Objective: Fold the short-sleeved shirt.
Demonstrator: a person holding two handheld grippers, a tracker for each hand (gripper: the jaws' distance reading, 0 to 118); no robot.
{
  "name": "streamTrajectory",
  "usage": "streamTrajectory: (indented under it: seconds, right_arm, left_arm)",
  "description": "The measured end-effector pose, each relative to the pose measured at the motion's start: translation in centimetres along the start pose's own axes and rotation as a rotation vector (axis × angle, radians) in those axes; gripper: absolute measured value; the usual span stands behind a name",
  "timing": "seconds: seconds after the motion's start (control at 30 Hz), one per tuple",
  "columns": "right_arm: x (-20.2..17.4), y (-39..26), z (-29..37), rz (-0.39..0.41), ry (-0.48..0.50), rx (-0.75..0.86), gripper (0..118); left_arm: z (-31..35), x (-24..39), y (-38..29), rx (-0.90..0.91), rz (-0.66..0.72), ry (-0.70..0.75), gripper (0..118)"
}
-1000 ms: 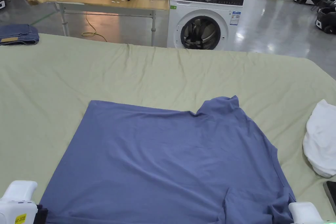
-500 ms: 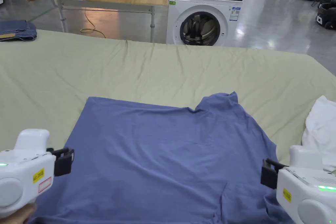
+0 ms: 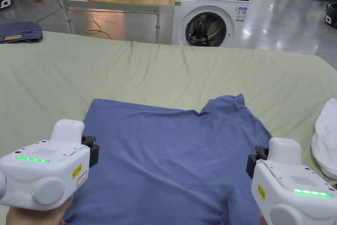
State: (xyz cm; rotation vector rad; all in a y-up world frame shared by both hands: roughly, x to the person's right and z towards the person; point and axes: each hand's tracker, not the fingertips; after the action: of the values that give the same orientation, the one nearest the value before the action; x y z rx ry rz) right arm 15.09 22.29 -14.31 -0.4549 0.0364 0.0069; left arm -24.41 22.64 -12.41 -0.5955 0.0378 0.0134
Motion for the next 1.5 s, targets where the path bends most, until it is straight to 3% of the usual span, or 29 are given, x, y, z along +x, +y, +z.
streamTrajectory:
  seconds: [0.13, 0.43, 0.47, 0.6, 0.63, 0.77, 0.9, 0.97, 1.0, 1.27, 1.43, 1.47, 1.5]
  right_arm:
    - [0.2, -0.5, -0.6, -0.004, 0.023, -0.043, 0]
    - [-0.7, -2.3, -1.8, 0.027, 0.039, -0.133, 0]
    - [-0.9, -2.5, -1.9, 0.024, 0.043, -0.14, 0]
    - [-1.4, -2.9, -2.1, 0.037, 0.049, -0.164, 0]
    - [-1.5, -3.0, -2.1, 0.042, 0.051, -0.171, 0]
    - [-1.3, -3.3, -2.2, 0.056, 0.045, -0.187, 0]
    - [-0.8, -3.7, -2.2, 0.057, 0.036, -0.208, 0]
    - [-0.4, -4.0, -2.0, 0.057, 0.027, -0.214, 0]
    - [-0.2, -4.2, -1.9, 0.055, 0.024, -0.216, 0]
    - [3.5, -4.0, 0.2, 0.019, -0.014, -0.221, 0]
    - [7.1, -3.6, 1.1, 0.063, -0.034, -0.331, 7]
    - [8.0, -4.2, 1.2, 0.064, -0.041, -0.378, 17]
    - [8.3, -4.4, 1.3, 0.066, -0.047, -0.39, 38]
  left_arm:
    - [1.8, -3.9, -2.2, -0.132, -0.031, 0.007, 0]
    - [3.9, -10.6, -7.4, -0.338, 0.096, 0.046, 0]
    - [3.7, -10.8, -7.6, -0.345, 0.098, 0.061, 7]
    - [2.2, -10.6, -8.4, -0.427, 0.193, 0.028, 76]
    - [1.8, -10.5, -8.7, -0.443, 0.208, 0.014, 76]
    - [-0.8, -9.9, -10.1, -0.528, 0.156, 0.083, 75]
    - [-2.2, -9.8, -11.0, -0.536, 0.137, 0.107, 62]
    - [-1.7, -8.9, -10.8, -0.496, 0.042, 0.085, 30]
    - [-1.7, -8.7, -10.8, -0.496, 0.049, 0.049, 5]
    - [-2.0, -9.0, -11.0, -0.5, 0.094, 0.037, 2]
    - [-2.0, -8.3, -11.3, -0.498, 0.053, 0.055, 2]
    - [-2.1, -8.3, -11.4, -0.496, 0.048, 0.061, 2]
    - [-2.1, -8.3, -11.5, -0.495, 0.046, 0.063, 2]
